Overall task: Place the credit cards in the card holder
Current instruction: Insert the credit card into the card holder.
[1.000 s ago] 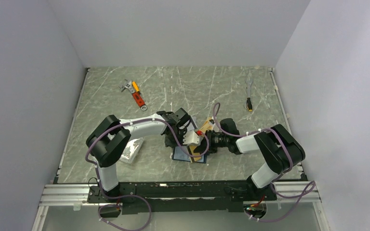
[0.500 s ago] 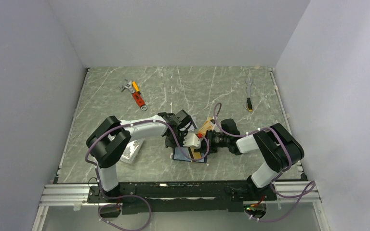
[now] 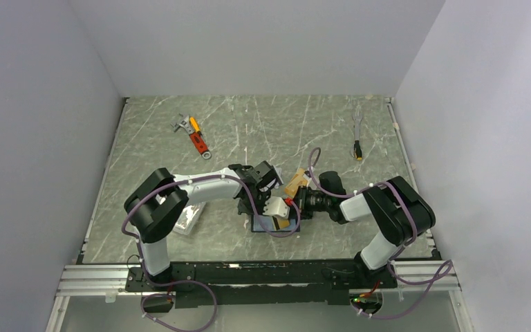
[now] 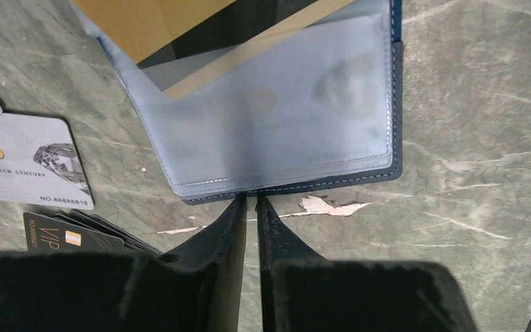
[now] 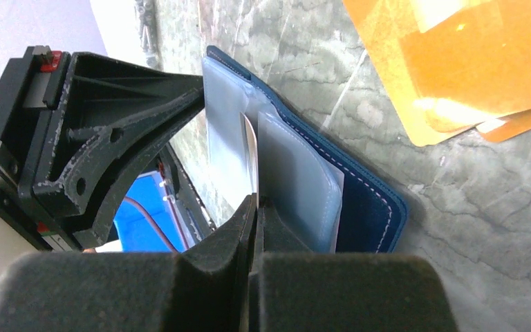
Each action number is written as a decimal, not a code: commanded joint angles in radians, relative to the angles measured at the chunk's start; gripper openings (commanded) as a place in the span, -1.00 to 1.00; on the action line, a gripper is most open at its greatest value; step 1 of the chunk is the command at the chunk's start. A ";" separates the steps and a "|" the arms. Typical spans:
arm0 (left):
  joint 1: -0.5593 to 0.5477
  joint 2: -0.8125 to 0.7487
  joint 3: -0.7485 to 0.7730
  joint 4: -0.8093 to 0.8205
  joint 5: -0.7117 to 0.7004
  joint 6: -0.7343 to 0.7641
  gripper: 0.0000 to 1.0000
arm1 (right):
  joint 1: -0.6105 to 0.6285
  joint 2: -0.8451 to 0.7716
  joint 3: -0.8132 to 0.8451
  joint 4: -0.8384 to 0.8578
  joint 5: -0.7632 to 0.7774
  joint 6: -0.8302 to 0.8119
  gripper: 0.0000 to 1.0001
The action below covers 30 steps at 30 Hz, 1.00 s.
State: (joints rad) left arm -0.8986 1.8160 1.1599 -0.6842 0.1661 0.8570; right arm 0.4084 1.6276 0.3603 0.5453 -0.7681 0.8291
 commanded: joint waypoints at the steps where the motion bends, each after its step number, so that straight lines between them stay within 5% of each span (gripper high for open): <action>1: -0.044 0.025 -0.035 -0.041 0.163 0.008 -0.67 | -0.006 0.029 -0.021 0.068 0.036 0.008 -1.00; 30: -0.069 0.038 -0.024 -0.041 0.183 0.016 -0.69 | -0.007 0.107 -0.048 0.217 0.071 0.063 -1.00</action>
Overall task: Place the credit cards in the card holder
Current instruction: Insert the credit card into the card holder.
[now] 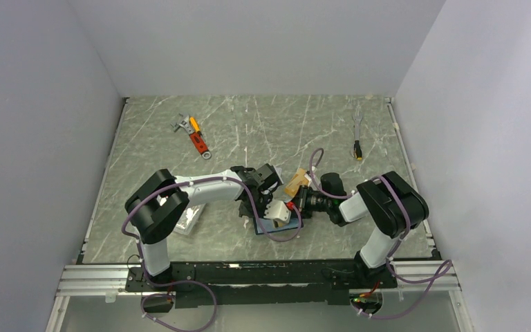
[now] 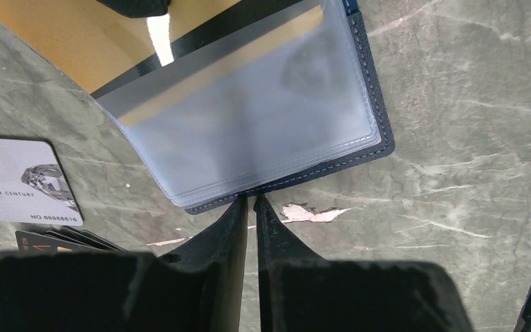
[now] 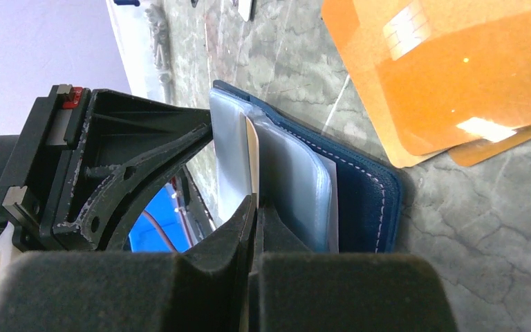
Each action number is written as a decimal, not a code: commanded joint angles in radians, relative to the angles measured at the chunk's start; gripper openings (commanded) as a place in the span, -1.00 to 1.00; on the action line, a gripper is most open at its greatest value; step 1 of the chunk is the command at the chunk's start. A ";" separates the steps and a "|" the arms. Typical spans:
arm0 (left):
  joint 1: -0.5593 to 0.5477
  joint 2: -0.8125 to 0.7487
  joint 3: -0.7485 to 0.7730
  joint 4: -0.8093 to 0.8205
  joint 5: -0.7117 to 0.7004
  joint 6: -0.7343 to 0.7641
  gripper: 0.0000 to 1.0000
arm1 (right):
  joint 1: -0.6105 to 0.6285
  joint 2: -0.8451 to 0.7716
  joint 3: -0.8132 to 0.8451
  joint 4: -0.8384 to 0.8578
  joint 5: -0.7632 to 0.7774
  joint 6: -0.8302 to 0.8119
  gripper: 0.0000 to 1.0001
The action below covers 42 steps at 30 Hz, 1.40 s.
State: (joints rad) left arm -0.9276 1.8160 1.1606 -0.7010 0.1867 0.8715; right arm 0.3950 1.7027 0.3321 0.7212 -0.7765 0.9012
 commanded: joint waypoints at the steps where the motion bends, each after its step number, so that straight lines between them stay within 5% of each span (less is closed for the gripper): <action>1: -0.040 0.037 -0.025 -0.023 0.162 0.002 -0.69 | 0.010 0.036 -0.019 0.048 0.080 -0.005 -1.00; 12: -0.042 0.035 -0.020 -0.014 0.144 -0.003 -0.70 | 0.050 -0.001 -0.015 -0.022 0.120 -0.012 -1.00; 16: -0.040 0.033 -0.018 -0.015 0.134 -0.001 -0.72 | 0.052 -0.075 -0.001 -0.215 0.176 -0.055 -0.97; 20: -0.028 0.029 -0.015 -0.009 0.134 0.000 -0.74 | 0.053 -0.212 0.031 -0.462 0.276 -0.123 -0.55; 22: -0.004 0.021 -0.021 0.011 0.141 0.003 -0.76 | 0.053 -0.266 0.041 -0.539 0.307 -0.139 -0.02; 24: 0.018 0.019 -0.012 0.013 0.157 -0.002 -0.77 | 0.057 -0.303 0.056 -0.598 0.331 -0.152 0.18; 42: 0.025 -0.124 -0.044 0.110 0.226 -0.057 -0.80 | 0.202 -0.327 0.139 -0.800 0.555 -0.139 0.21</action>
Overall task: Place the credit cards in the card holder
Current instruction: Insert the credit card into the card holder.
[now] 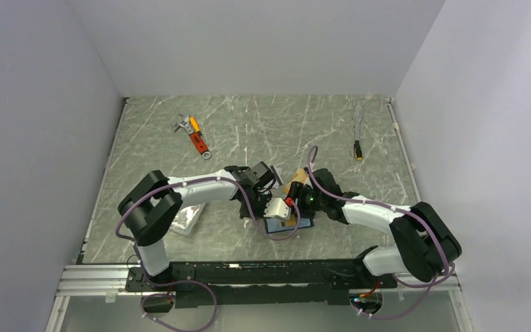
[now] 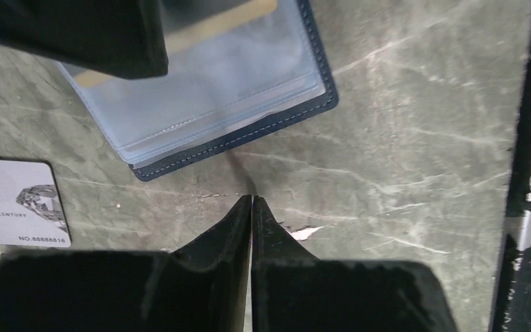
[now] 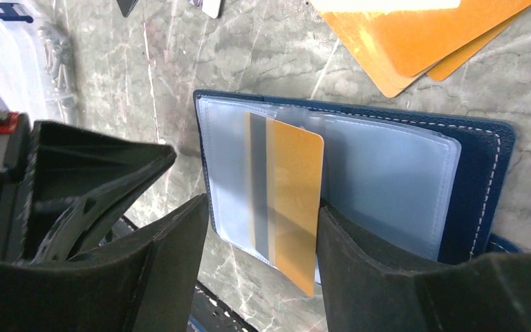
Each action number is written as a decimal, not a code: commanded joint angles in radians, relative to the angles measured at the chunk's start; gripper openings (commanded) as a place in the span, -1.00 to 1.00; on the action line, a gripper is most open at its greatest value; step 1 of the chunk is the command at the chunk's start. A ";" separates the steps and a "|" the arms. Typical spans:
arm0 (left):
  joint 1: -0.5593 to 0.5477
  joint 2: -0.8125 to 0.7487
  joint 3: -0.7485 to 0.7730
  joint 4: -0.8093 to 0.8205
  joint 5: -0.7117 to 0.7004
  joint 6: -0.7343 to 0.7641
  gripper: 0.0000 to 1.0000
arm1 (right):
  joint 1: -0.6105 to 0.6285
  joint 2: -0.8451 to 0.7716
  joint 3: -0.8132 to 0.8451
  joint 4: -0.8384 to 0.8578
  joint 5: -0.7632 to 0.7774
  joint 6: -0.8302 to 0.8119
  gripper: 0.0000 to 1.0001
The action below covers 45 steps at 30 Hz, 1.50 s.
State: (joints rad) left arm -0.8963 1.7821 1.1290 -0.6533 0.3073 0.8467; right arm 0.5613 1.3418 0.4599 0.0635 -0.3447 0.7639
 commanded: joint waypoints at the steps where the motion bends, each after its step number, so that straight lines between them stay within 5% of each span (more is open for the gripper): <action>1: -0.006 -0.101 -0.012 0.066 0.110 -0.033 -0.80 | 0.042 0.035 0.013 -0.145 0.133 0.005 0.23; 20: 0.003 -0.037 -0.039 0.191 0.077 -0.008 -0.78 | 0.104 -0.010 0.021 -0.120 0.133 0.014 0.39; 29: 0.001 -0.040 -0.062 0.225 0.050 0.002 -0.78 | 0.017 -0.009 -0.037 0.079 -0.119 0.064 0.33; 40: -0.028 0.001 -0.065 0.193 -0.026 0.053 -0.78 | -0.024 -0.040 0.031 -0.158 -0.061 0.009 0.46; 45: -0.029 -0.001 -0.083 0.196 -0.038 0.059 -0.80 | -0.025 -0.078 0.039 -0.191 -0.021 0.012 0.09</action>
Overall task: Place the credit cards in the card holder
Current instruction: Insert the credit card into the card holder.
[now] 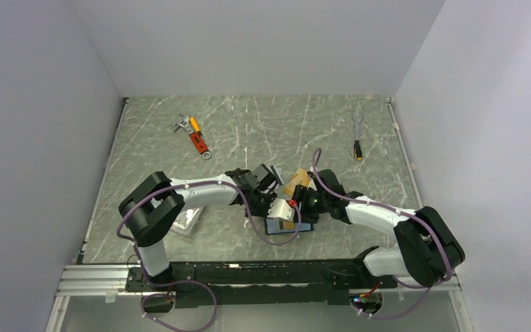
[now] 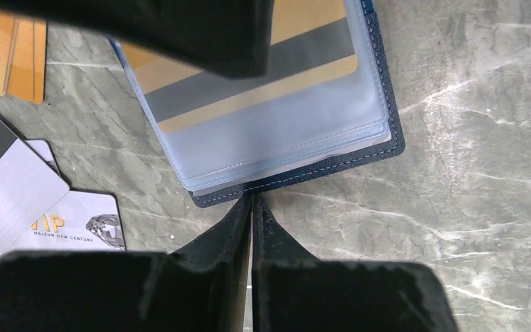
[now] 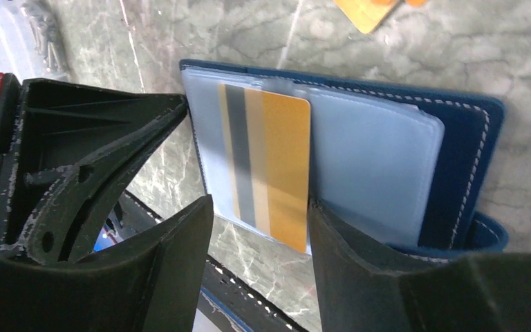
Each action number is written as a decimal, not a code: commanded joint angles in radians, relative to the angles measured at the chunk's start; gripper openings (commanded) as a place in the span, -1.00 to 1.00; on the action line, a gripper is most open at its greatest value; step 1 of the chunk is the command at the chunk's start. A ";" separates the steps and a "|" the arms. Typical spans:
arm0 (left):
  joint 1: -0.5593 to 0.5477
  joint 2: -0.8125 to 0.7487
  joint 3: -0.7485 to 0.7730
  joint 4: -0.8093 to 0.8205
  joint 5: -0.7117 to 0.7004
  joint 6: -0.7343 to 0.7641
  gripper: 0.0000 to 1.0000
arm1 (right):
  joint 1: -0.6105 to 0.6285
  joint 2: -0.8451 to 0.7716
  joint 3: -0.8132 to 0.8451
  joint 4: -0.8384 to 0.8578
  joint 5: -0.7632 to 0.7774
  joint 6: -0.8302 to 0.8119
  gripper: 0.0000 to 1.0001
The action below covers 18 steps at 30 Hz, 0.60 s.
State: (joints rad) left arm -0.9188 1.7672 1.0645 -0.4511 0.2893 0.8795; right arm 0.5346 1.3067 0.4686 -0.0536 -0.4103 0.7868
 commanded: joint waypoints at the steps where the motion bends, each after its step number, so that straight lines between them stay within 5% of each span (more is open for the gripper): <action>1: -0.006 0.015 -0.021 -0.005 -0.021 0.027 -0.80 | 0.002 -0.054 0.039 -0.084 0.048 -0.013 -0.02; 4: -0.006 0.016 -0.024 0.001 -0.022 0.024 -0.80 | -0.003 -0.077 0.052 -0.102 0.049 -0.016 -0.28; 18: -0.007 0.009 -0.018 -0.015 -0.027 0.021 -0.83 | -0.064 -0.041 0.068 -0.154 0.094 -0.051 -0.67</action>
State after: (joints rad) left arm -0.9207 1.7668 1.0641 -0.4503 0.2810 0.8799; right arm 0.4717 1.2568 0.5014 -0.1864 -0.3580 0.7536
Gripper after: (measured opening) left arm 0.089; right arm 0.170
